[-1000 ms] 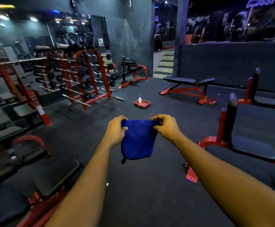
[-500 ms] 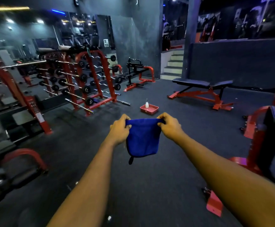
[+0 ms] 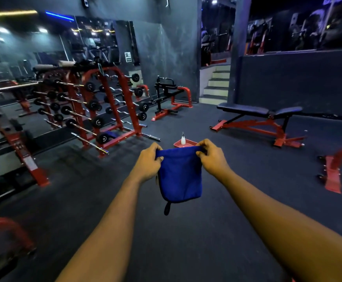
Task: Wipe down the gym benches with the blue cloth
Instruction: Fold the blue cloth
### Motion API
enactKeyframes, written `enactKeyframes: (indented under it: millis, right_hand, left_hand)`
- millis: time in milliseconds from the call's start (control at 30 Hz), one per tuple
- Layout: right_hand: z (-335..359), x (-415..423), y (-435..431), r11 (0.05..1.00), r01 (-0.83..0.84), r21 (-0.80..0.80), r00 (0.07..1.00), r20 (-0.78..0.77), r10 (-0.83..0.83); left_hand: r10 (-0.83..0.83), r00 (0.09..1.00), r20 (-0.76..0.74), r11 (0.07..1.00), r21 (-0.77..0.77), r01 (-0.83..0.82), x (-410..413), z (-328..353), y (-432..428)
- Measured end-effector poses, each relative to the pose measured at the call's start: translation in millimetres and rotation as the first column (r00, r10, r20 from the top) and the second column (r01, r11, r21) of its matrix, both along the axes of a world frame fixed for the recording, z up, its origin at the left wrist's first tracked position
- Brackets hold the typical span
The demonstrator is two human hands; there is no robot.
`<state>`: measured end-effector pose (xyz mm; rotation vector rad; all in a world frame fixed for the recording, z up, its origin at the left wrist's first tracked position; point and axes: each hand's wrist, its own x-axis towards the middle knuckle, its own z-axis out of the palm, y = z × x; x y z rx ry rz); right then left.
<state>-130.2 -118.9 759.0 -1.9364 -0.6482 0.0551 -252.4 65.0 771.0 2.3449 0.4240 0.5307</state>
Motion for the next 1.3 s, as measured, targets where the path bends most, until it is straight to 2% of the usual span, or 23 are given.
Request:
enactKeyframes:
  millis: [167,467,667,1033,1300]
  right_hand:
    - [11.3,99.3,49.5,0.999,-0.042,0.01,0.999,-0.014,0.042]
    - [8.4,261.2,168.2,0.997,-0.081,0.013,0.997,-0.019,0.081]
    - [-7.6,349.5,267.9,0.998,-0.056,0.002,0.998,-0.037,0.056]
    - [-3.4,521.8,447.3,0.997,0.064,0.034,0.997,-0.034,-0.063]
    - [-29.9,701.1,544.5,0.993,0.111,0.03,0.994,-0.03,-0.11]
  left_hand:
    - [0.034,0.999,-0.018,0.999,-0.002,-0.034,92.9,12.8,45.5]
    - [0.075,0.996,0.053,0.997,-0.012,-0.074,250.6,7.4,156.9]
    - [0.035,0.998,0.053,0.999,0.035,-0.037,344.1,-7.8,261.4]
    - [-0.08,0.996,0.024,0.994,0.072,0.079,538.5,8.8,451.4]
    - [-0.116,0.993,0.001,0.991,0.062,0.115,723.6,-20.4,552.8]
